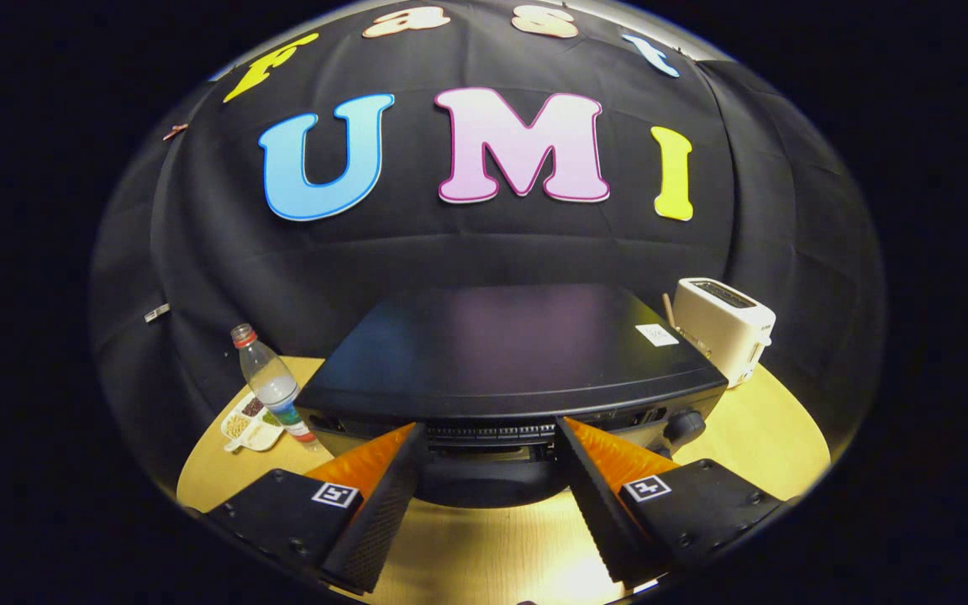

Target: Open the toaster oven, put the food inside, and close the toaster oven door.

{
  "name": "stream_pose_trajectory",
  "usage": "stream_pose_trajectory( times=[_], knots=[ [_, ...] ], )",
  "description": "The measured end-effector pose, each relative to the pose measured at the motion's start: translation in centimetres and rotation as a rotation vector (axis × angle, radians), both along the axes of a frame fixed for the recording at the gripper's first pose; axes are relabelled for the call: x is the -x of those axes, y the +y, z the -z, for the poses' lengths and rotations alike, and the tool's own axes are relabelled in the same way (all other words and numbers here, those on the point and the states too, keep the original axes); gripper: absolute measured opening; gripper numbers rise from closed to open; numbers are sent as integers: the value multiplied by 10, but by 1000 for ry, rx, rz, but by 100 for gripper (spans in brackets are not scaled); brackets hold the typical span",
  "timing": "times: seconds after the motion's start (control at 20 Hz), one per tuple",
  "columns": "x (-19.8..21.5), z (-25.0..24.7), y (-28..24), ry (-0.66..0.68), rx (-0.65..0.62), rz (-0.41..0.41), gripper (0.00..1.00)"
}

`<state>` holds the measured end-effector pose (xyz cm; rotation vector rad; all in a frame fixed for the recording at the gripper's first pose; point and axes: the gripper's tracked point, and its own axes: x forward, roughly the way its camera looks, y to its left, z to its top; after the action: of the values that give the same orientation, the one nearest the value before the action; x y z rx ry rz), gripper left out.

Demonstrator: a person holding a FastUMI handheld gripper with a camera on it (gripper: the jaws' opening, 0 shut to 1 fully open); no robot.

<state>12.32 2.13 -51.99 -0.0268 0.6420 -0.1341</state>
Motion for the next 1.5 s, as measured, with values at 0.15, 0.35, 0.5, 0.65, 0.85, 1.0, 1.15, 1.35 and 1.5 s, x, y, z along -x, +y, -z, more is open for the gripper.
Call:
stream_pose_trajectory(
  times=[0.15,0.35,0.5,0.65,0.85,1.0,1.15,1.35,1.5],
  knots=[
    [19,0,2,62,-20,12,98],
    [61,9,5,158,-35,4,99],
    [98,26,5,260,-41,-9,98],
    [138,52,9,389,-115,24,99],
    [154,56,6,422,-128,24,99],
    [153,53,4,411,-132,20,99],
    [152,53,2,408,-151,25,99],
    [149,44,-7,388,-177,35,99],
    [138,19,-36,338,-223,48,99]
  ],
)
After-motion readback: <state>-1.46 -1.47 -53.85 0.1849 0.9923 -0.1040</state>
